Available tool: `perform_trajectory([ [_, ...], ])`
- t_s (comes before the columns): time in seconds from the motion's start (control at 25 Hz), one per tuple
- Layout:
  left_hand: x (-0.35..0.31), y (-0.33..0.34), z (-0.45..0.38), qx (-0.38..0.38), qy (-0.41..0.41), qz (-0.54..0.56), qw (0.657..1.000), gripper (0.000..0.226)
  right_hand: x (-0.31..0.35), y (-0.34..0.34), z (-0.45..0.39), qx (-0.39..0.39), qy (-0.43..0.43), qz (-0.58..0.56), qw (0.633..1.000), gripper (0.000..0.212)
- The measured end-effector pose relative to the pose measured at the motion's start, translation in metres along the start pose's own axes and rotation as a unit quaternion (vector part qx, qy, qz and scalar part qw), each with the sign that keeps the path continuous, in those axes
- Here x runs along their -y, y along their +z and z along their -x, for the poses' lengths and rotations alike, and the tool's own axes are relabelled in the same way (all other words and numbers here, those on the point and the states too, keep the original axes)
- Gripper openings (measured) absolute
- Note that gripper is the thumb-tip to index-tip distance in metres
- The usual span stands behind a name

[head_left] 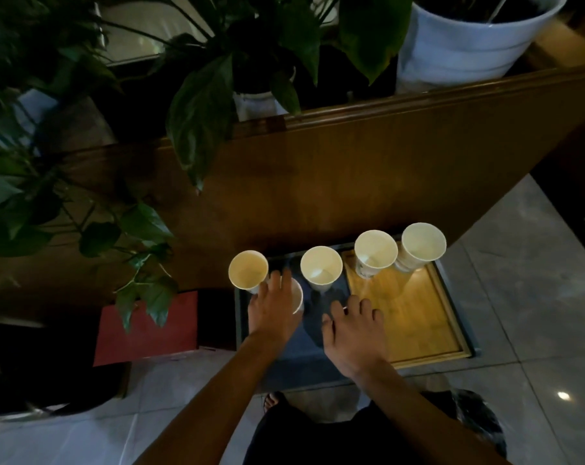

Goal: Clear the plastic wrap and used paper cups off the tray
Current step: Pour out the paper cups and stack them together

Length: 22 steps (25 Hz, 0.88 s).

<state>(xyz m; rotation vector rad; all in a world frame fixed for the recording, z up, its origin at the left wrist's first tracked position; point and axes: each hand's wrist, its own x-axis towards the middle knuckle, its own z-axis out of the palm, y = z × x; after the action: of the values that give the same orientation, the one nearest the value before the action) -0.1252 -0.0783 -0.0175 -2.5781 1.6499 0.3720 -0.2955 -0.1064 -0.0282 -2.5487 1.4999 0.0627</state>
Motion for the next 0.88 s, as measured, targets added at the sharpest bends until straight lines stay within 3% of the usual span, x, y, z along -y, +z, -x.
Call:
perform_trajectory([
  [0.24, 0.011, -0.007, 0.012, -0.023, 0.010, -0.043, 0.999, 0.086, 0.001, -0.006, -0.001, 0.030, -0.002, -0.016, 0.999, 0.033],
  [0.44, 0.027, -0.021, 0.025, -0.061, -0.010, 0.059, 0.996, 0.084, -0.001, -0.015, -0.006, 0.086, 0.012, -0.048, 0.995, 0.045],
  [0.64, 0.038, -0.028, 0.036, -0.030, -0.030, 0.214, 0.976, 0.086, -0.002, -0.019, -0.009, 0.119, 0.015, -0.073, 0.990, 0.047],
  [0.88, 0.053, -0.033, 0.039, -0.029, -0.048, 0.298, 0.953, 0.082, 0.003, -0.032, -0.021, 0.186, 0.022, -0.030, 0.982, 0.058],
])
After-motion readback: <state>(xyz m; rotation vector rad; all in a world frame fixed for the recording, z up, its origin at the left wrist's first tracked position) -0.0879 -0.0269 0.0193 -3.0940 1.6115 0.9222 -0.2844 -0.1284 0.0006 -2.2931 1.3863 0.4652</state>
